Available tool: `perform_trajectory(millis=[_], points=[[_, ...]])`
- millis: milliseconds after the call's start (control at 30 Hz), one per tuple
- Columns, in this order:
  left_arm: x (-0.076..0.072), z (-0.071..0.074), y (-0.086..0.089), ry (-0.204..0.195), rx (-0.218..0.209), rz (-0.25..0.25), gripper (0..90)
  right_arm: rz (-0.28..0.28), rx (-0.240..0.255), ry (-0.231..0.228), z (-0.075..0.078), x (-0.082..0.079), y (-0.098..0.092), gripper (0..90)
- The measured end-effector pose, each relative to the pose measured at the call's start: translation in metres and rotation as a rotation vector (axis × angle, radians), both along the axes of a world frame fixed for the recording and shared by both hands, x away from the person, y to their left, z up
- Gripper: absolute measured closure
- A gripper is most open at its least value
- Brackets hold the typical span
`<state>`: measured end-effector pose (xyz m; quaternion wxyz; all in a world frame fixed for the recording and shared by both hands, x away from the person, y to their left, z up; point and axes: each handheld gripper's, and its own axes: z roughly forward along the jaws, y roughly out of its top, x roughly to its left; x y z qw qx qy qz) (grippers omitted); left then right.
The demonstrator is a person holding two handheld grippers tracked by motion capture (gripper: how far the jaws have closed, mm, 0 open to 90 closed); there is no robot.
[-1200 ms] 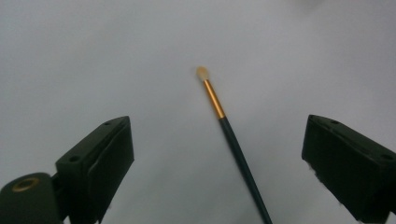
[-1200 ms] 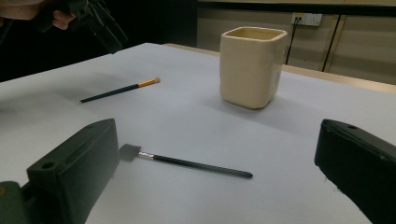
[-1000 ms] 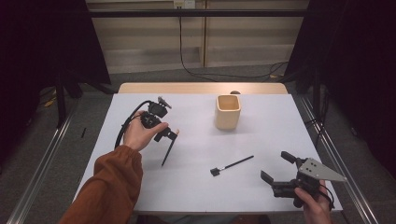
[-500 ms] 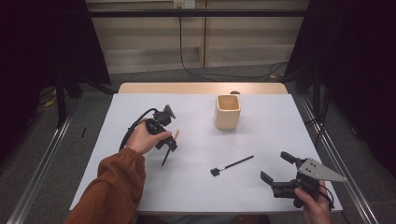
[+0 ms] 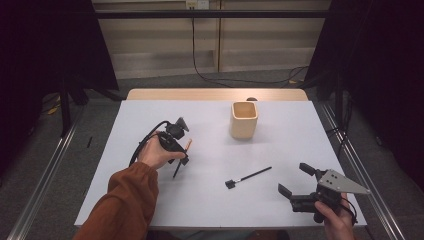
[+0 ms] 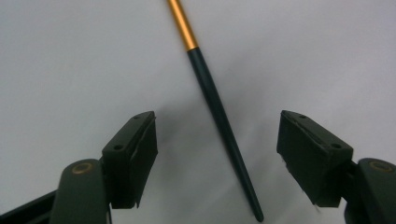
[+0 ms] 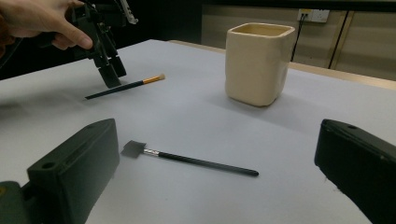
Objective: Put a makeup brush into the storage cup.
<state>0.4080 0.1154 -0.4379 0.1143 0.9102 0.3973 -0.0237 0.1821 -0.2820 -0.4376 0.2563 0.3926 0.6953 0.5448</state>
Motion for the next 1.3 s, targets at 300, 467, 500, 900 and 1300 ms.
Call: perform_trajectory(millis=[300,467,500,900,1300], points=[[-0.002,-0.007,-0.005,0.015,-0.010,0.037,52.6,0.005,-0.006,0.001,0.000,0.000,0.000,0.0],[-0.004,-0.008,-0.008,-0.035,0.050,0.047,68.1,0.001,-0.003,0.008,-0.001,0.001,0.000,0.0],[-0.004,-0.009,-0.008,-0.033,0.049,0.056,69.0,0.001,-0.006,0.007,-0.001,0.000,0.001,0.0],[0.001,-0.009,-0.004,-0.018,0.063,0.071,83.7,-0.006,-0.008,0.012,-0.001,0.001,0.001,0.0],[0.000,-0.008,0.001,-0.035,0.026,0.038,83.9,0.001,-0.013,0.017,-0.002,0.001,0.001,0.0]])
